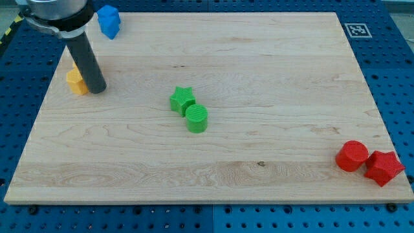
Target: Place green blocks horizontal right to yellow blocks
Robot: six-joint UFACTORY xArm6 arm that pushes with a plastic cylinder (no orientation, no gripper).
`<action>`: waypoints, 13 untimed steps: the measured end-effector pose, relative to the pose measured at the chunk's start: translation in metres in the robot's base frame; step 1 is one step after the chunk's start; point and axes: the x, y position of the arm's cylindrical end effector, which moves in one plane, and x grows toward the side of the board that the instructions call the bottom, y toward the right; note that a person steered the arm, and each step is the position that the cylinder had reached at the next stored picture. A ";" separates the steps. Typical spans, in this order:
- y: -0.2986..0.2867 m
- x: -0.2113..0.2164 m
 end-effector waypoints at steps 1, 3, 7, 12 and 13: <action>0.000 0.000; 0.000 0.000; 0.150 0.122; 0.248 0.083; 0.202 0.082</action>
